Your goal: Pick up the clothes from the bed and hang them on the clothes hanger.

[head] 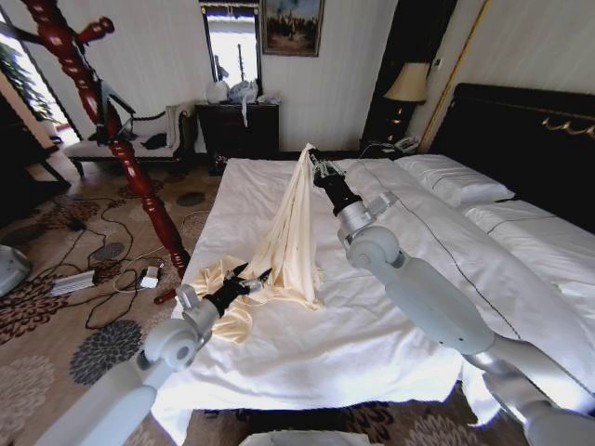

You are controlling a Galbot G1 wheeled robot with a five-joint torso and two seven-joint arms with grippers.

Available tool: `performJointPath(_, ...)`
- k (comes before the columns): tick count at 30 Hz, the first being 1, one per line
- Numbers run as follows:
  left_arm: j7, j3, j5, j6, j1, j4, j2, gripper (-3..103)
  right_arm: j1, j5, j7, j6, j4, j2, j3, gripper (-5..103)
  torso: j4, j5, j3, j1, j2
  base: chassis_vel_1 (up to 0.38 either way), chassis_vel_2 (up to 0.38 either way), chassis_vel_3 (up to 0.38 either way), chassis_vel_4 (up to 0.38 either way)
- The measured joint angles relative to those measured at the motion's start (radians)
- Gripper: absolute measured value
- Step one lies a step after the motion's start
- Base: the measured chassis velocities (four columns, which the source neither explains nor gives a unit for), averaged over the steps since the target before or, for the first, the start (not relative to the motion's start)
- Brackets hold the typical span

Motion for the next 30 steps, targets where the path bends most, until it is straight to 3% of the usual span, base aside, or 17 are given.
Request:
performJointPath(2,-0.006,0.019,0.143,-0.008,0.031,0.029,-0.006,100,0.027,0.01,0.002,-0.002,0.006,0.009,0.002,0,0.0007,-0.0001,0.0,0.0,0.0,0.0,0.0,0.0,0.0)
performJointPath(3,-0.006,0.019,0.143,-0.008,0.031,0.029,-0.006,100,0.027,0.01,0.002,-0.002,0.006,0.009,0.002,0,0.0007,-0.0001,0.0,0.0,0.0,0.0,0.0,0.0,0.0)
performJointPath(8,-0.06,0.022,0.483,-0.077,0.083,0.118,-0.076,100,0.082,0.051,0.004,-0.007,0.036,0.016,0.017,0,0.0002,0.0,0.0,0.0,0.0,0.0,0.0,0.0,0.0)
performJointPath(9,-0.06,0.022,0.483,-0.077,0.083,0.118,-0.076,100,0.082,0.051,0.004,-0.007,0.036,0.016,0.017,0,0.0002,0.0,0.0,0.0,0.0,0.0,0.0,0.0,0.0)
performJointPath(11,-0.105,0.021,0.583,-0.117,0.073,0.16,-0.125,100,0.098,0.067,0.004,-0.009,0.048,0.018,0.022,0,0.0003,0.0,0.0,0.0,0.0,0.0,0.0,0.0,0.0)
performJointPath(20,-0.199,0.047,0.655,-0.159,-0.045,0.259,-0.239,103,0.111,0.072,0.004,-0.012,0.059,0.026,0.018,0,0.0,0.0001,0.0,0.0,0.0,0.0,0.0,0.0,0.0)
performJointPath(25,-0.21,0.056,0.628,-0.178,-0.065,0.266,-0.249,90,0.106,0.063,0.001,-0.013,0.056,0.027,0.019,0,0.0003,0.0,0.0,0.0,0.0,0.0,0.0,0.0,0.0)
performJointPath(30,-0.203,0.048,0.582,-0.179,-0.022,0.2,-0.217,69,0.091,0.033,-0.008,-0.013,0.026,0.026,0.02,0,0.0004,0.0,0.0,0.0,0.0,0.0,0.0,0.0,0.0)
